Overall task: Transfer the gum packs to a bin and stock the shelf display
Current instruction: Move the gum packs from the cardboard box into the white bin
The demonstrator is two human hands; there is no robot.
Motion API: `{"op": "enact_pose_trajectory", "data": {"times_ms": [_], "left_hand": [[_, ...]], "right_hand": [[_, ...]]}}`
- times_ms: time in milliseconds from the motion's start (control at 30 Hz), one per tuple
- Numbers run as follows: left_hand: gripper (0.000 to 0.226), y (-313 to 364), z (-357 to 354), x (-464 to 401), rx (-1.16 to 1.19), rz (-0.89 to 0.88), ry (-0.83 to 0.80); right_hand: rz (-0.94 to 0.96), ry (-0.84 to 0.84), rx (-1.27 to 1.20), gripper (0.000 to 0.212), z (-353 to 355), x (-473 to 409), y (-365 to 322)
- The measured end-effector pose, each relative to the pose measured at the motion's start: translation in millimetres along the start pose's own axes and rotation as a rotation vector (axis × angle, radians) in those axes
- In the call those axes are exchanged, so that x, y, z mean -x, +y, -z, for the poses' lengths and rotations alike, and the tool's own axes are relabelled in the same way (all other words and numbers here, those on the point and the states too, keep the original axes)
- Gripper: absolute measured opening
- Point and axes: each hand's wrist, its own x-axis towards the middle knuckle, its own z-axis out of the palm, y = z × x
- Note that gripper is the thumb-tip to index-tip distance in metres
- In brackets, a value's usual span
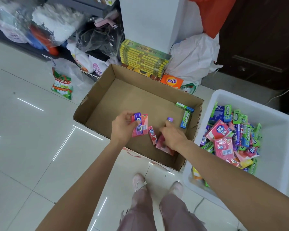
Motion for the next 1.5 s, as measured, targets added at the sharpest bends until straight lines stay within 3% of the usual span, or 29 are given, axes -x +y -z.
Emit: {"op": "enact_pose_trajectory", "data": {"times_ms": [100, 267, 367, 500, 767, 1033, 1167, 1333, 1500], "left_hand": [[0.031, -1.3, 2.7, 0.6, 0.006, -0.004, -0.011], [0.03, 7.8, 5.8, 5.4, 0.001, -0.059, -0.021], [0.03, 25.9, 4.2, 11.0, 0.013, -0.119, -0.028], [0.031, 57.6, -8.2, 24.6, 0.035, -0.214, -0.045], [0.029, 130.7, -82.7, 67.0, 0.046, -0.414, -0.248], [0.027, 136.4, -181.0, 98.2, -0.227, -0.452, -0.415], [0.031, 122.8, -208.8, 105.6, -0.385, -0.424, -0.383], [0.034, 113.2, -213.2, 110.6, -0.399, -0.378, -0.337], [0.033, 116.3, -186.2, 112.7, -0.408, -0.453, -0.253]], "right_hand": [[-0.006, 0.039, 0.008, 0.028, 1.7, -1.1, -1.8], [-0.045, 0.128, -0.15, 0.007, 20.1, 6.4, -3.7], [-0.027, 0.32, -0.291, 0.003, 36.6, 20.3, 4.0], [-0.043, 0.574, -0.549, 0.013, 62.2, 54.4, 26.9], [-0.234, 0.798, -0.787, 0.014, 63.5, 130.8, 115.9], [-0.334, 0.69, -0.784, 0.015, 19.1, 164.4, 187.5], [-0.333, 0.563, -0.743, 0.018, -0.7, 162.8, 202.5], [-0.278, 0.474, -0.68, 0.023, -6.6, 161.6, 205.7], [-0.169, 0.513, -0.619, 0.02, -0.8, 157.3, 186.1]]}}
